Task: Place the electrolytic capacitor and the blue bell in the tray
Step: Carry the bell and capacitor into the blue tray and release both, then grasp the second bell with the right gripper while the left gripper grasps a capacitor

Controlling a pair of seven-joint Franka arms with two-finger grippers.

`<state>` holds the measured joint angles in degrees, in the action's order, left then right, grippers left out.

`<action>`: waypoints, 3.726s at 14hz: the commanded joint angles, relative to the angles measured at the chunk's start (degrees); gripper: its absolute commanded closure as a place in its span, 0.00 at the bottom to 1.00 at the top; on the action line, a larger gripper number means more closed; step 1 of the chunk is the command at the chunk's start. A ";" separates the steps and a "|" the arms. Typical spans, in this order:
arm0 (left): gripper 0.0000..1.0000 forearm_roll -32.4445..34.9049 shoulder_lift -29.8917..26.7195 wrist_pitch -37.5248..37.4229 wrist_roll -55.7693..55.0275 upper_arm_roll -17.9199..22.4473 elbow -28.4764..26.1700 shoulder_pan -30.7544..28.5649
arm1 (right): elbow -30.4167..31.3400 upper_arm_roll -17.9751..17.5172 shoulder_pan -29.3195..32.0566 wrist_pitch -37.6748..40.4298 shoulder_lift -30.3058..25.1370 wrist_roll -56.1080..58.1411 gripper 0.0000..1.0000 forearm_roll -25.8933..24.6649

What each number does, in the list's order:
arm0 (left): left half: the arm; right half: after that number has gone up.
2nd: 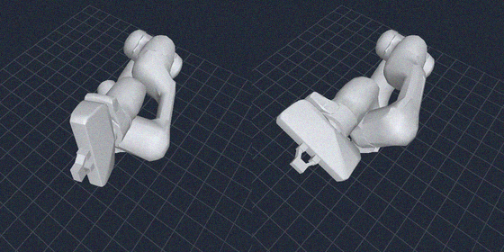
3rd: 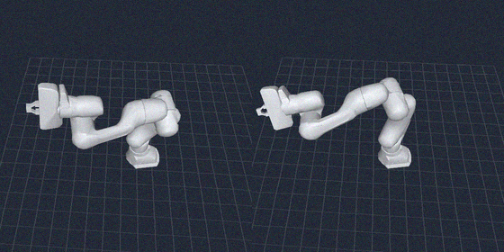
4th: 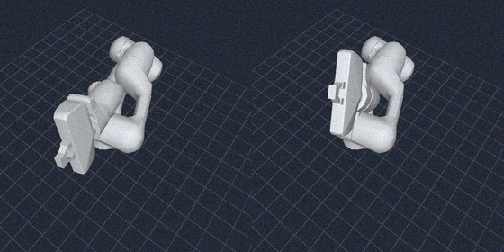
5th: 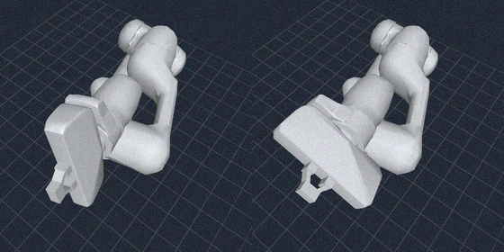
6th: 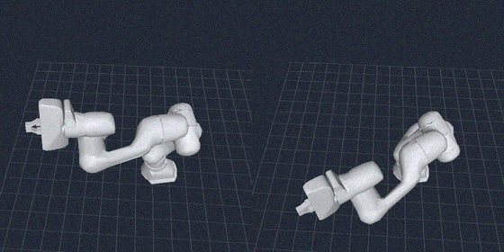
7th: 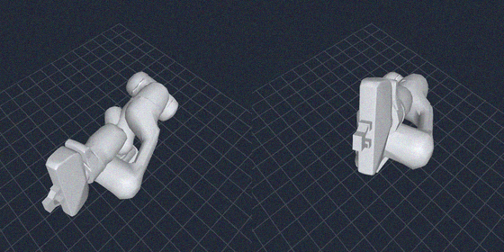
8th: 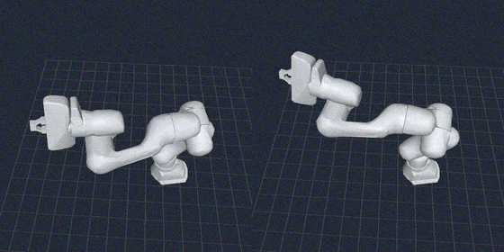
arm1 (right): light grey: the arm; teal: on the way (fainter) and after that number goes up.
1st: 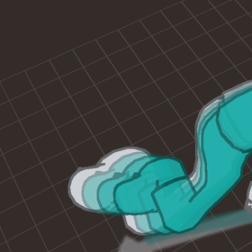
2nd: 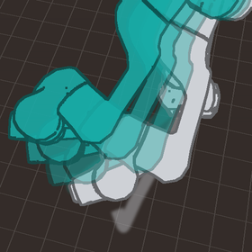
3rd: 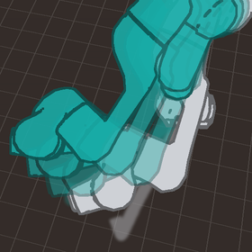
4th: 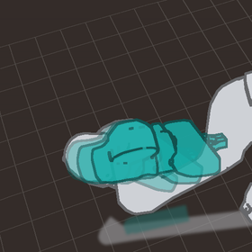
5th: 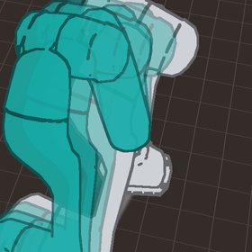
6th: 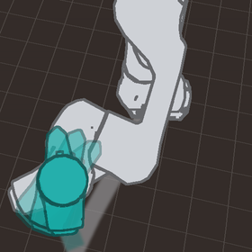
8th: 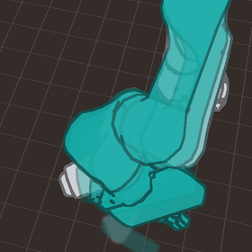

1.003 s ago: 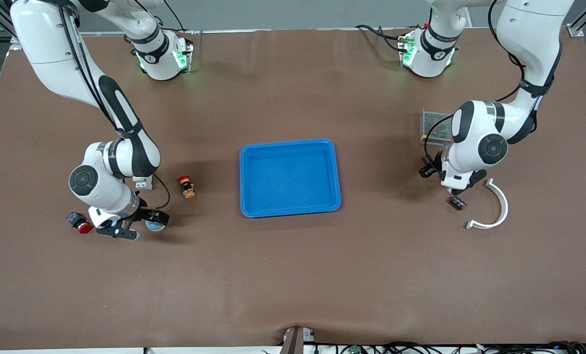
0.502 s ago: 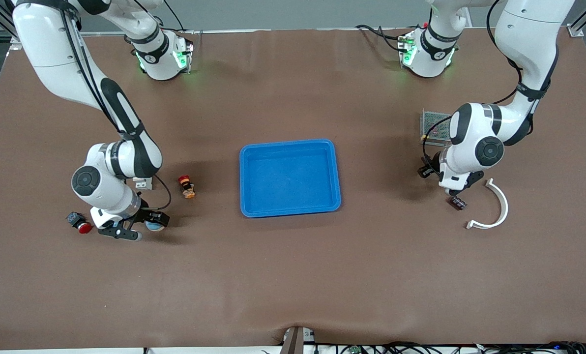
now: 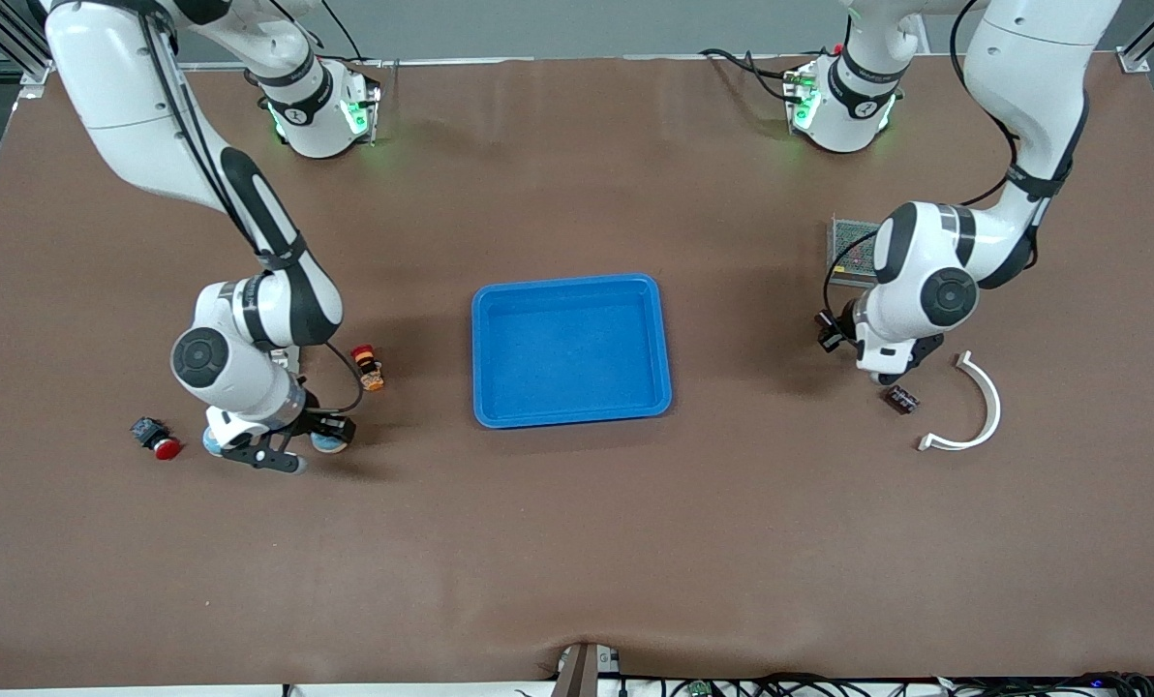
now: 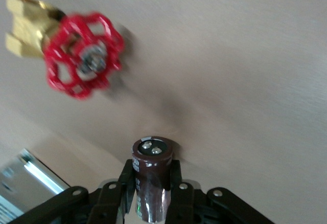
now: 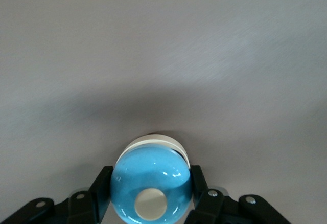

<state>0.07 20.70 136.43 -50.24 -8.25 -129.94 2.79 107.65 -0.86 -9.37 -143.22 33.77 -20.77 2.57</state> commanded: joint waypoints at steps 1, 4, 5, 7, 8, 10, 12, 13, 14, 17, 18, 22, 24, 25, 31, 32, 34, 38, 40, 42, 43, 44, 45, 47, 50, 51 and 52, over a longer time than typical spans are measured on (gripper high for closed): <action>1.00 -0.68 -0.05 0.06 -7.40 -0.09 2.31 3.79 | 0.37 0.33 -4.93 6.97 -5.20 -6.27 1.00 0.94; 1.00 -1.13 0.30 -0.11 -19.33 -1.84 6.35 6.87 | 0.55 0.42 -12.40 10.59 -8.19 -18.38 1.00 0.68; 1.00 -1.13 0.74 -0.20 -23.29 -2.81 8.02 7.84 | 0.55 0.42 -14.60 10.94 -8.55 -21.82 1.00 0.68; 1.00 -1.21 3.10 -0.38 -32.33 -5.36 12.32 9.16 | 0.46 0.33 -19.51 10.60 -8.64 -28.06 1.00 0.68; 1.00 -1.13 3.90 -0.38 -35.86 -6.24 14.17 9.95 | 0.55 0.33 -21.28 10.16 -8.46 -30.44 1.00 0.68; 1.00 -1.21 6.00 -0.38 -40.36 -6.69 18.04 12.32 | 1.42 0.42 -24.45 8.76 -8.20 -34.23 1.00 0.68; 1.00 -1.21 8.20 -0.38 -45.53 -6.77 21.20 15.56 | 3.61 0.42 -26.74 4.90 -8.02 -37.75 1.00 0.68; 1.00 -1.21 8.73 -0.38 -48.09 -6.77 21.83 16.71 | 4.32 0.42 -27.97 3.32 -8.02 -39.07 1.00 0.68; 1.00 -1.13 9.43 -0.38 -49.94 -6.77 22.27 17.51 | 4.67 0.42 -29.02 2.52 -7.94 -40.65 1.00 0.68; 1.00 -1.48 10.84 0.15 -51.71 -6.77 22.54 19.79 | 5.03 0.51 -31.66 1.72 -7.23 -43.73 1.00 0.24; 1.00 -2.61 10.93 0.15 -51.98 -6.77 22.54 20.50 | 5.73 0.51 -32.37 0.50 -7.06 -44.61 1.00 0.24; 1.00 -6.39 10.93 0.32 -52.77 -6.77 22.71 23.22 | 8.27 0.59 -33.25 -3.63 -6.18 -44.88 1.00 0.15; 1.00 -7.01 11.11 1.29 -53.82 -6.77 22.63 24.10 | 10.21 0.60 -33.60 -7.31 -5.48 -44.88 1.00 0.06; 1.00 -7.01 11.72 1.47 -54.43 -6.69 22.80 24.45 | 10.65 0.60 -33.60 -8.73 -5.04 -44.88 1.00 0.06; 0.94 -7.01 14.27 3.40 -56.11 -6.69 22.98 25.51 | 10.65 0.77 -33.26 -10.32 -3.10 -45.58 0.94 0.15; 0.87 -7.01 14.45 3.40 -56.11 -6.69 22.89 25.51 | 10.22 0.77 -33.25 -10.50 -3.10 -47.67 0.01 0.15; 0.39 -6.40 14.54 3.40 -56.02 -6.60 22.89 25.51 | 8.82 0.77 -33.17 -8.84 -3.45 -48.84 0.00 0.06; 0.00 -5.53 13.14 2.70 -55.58 -6.16 23.41 25.51 | -1.61 0.77 -31.50 11.41 -5.65 -46.65 0.00 0.06; 0.00 -3.16 11.21 2.17 -55.41 -5.81 23.50 24.64 | -6.55 0.77 -27.56 19.62 -6.61 -41.22 0.00 -0.02; 0.00 0.70 9.63 -1.41 -55.32 -4.58 24.29 23.24 | -6.57 0.86 -22.73 19.91 -7.93 -32.80 0.00 -0.03; 0.00 2.98 8.57 -4.65 -54.54 -4.66 24.47 21.40 | -6.57 0.95 -20.10 19.83 -8.20 -29.45 0.00 -0.29; 0.00 4.57 7.26 -7.29 -52.53 -4.84 24.38 19.03 | -6.57 1.12 -17.46 19.91 -8.29 -26.37 0.00 -1.07; 0.00 4.67 6.29 -9.76 -49.72 -4.93 24.30 17.18 | -6.49 1.21 -15.78 19.83 -8.55 -24.16 0.00 -2.82; 0.00 4.76 4.70 -13.28 -44.80 -4.84 23.86 13.23 | -6.05 1.21 -11.31 19.82 -8.55 -23.09 0.00 -6.60; 0.00 4.85 2.51 -17.25 -34.35 -4.84 21.93 6.99 | -5.87 1.21 -4.19 19.48 -8.29 -14.67 0.00 -9.34; 0.00 4.85 1.89 -17.25 -31.01 -4.75 20.96 5.05 | -5.87 1.12 -1.03 19.21 -8.11 -12.30 0.00 -9.43; 0.00 5.46 1.71 -17.25 -28.10 -4.75 20.17 2.95 | -5.78 1.12 1.27 18.34 -8.02 -8.53 0.00 -9.43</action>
<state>4.11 24.85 119.61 -82.91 -12.62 -106.48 8.71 101.44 1.48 -13.17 -123.92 25.94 -34.58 -5.78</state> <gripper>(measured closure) 0.000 0.000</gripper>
